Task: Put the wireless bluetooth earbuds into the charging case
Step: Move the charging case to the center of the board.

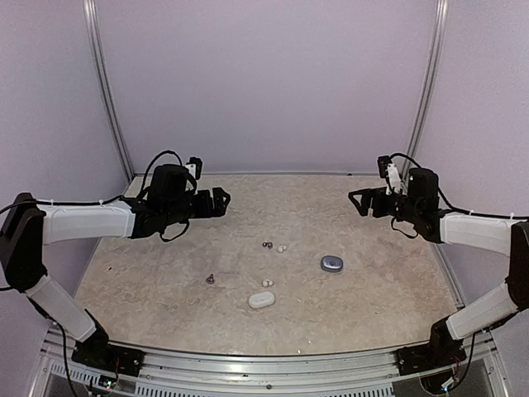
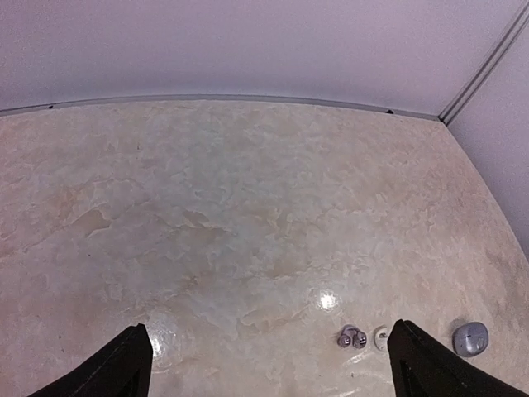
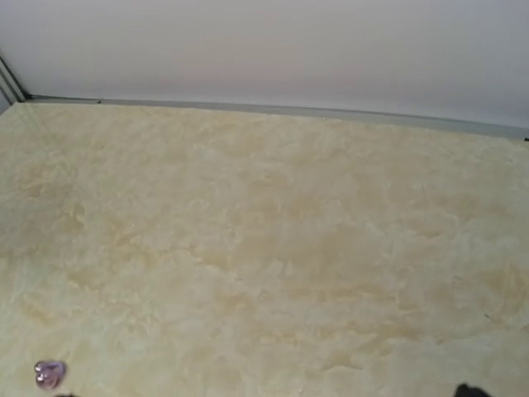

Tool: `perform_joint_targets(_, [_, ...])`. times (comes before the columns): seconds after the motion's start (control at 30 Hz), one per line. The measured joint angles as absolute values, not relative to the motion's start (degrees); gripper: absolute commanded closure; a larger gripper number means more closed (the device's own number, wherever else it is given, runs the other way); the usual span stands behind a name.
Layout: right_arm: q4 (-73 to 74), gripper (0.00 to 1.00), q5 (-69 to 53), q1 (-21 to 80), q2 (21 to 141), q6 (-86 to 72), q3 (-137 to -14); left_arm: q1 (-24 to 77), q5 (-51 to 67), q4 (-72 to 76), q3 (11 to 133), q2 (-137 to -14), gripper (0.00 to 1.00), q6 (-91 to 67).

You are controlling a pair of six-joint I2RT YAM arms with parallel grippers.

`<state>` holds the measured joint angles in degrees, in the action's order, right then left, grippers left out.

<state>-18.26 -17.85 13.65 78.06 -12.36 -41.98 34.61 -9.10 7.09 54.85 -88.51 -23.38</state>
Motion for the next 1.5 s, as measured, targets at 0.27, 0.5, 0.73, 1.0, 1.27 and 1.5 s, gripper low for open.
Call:
perform_joint_targets(0.27, [-14.00,0.00,-18.26,14.17,75.85,-11.07,-41.87,37.39,0.75,14.92,54.85,-91.07,0.01,-16.14])
perform_joint_targets(0.5, [-6.28,0.01,-23.88,14.28,75.68,-9.45,-42.28,39.05,10.44,17.78,54.94,-93.95,0.01,-8.62])
perform_joint_targets(0.73, [-0.10,0.06,-27.59,15.22,74.87,-8.32,-40.10,39.75,18.68,21.02,54.76,-94.13,0.01,-4.10])
perform_joint_targets(1.0, [4.89,0.10,-25.30,21.47,77.52,-8.99,-39.05,39.99,22.11,24.12,54.24,-94.15,0.01,-3.57])
perform_joint_targets(1.27, [6.24,0.18,-22.76,23.77,79.46,-10.59,-37.63,39.99,21.85,25.45,54.26,-94.30,0.01,-3.68])
perform_joint_targets(1.5, [4.78,0.30,-22.87,23.83,83.74,-10.61,-37.30,39.99,21.61,25.87,53.98,-95.07,0.01,-4.21])
